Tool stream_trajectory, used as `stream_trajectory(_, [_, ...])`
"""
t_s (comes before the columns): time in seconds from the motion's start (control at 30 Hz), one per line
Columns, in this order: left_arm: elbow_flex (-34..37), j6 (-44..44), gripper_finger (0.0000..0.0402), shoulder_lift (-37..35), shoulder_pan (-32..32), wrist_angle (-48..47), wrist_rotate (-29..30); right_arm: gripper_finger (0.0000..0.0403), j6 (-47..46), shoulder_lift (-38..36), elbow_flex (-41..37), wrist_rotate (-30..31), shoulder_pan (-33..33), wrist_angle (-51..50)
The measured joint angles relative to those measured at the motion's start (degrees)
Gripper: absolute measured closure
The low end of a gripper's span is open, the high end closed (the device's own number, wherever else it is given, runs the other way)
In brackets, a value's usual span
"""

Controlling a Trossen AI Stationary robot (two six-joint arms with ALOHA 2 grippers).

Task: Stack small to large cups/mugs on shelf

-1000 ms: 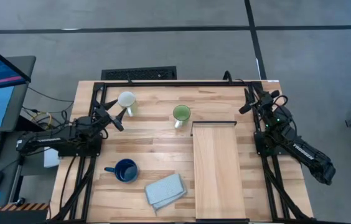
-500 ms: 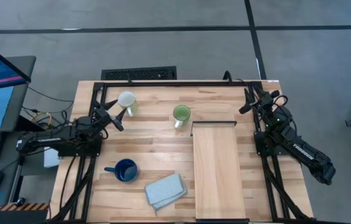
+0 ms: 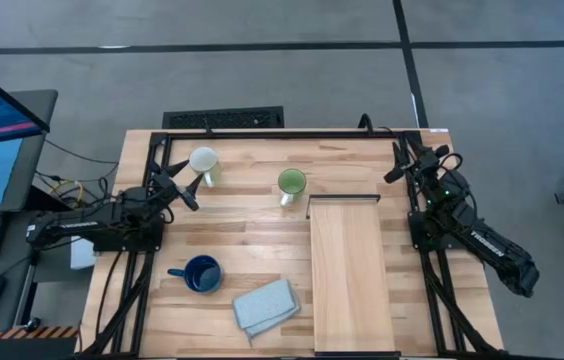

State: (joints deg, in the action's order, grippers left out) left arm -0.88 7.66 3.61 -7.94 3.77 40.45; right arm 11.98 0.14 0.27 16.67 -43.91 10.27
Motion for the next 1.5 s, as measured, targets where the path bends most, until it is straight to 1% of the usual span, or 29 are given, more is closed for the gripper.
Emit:
stream_trajectory(0.63, [0.00,0.12,0.0124,-0.02,-0.01,0.02,0.00,0.0168,-0.01,0.01,0.00,-0.02,-0.01,0.01])
stream_trajectory(0.8, [0.00,2.86,0.0124,-0.02,-0.02,0.00,0.52,0.0168,-0.01,0.02,-0.02,-0.04,0.01,0.05])
stream_trajectory(1.03, [0.02,-1.22,0.0124,-0.02,-0.01,0.00,0.39,0.0168,-0.01,0.00,0.00,-0.07,-0.01,0.05])
stream_trajectory(1.33, [0.02,-0.26,0.0124,-0.02,0.00,0.00,0.42,0.0168,-0.21,0.02,0.00,-0.09,0.00,0.06])
stream_trajectory(1.4, [0.00,-1.56,0.0124,0.00,-0.01,0.00,0.42,0.0168,-1.81,0.02,0.00,-0.09,-0.01,0.06])
stream_trajectory(1.5, [0.00,-7.33,0.0124,-0.01,0.00,0.02,0.42,0.0168,-4.52,0.01,0.00,-0.10,-0.01,0.05])
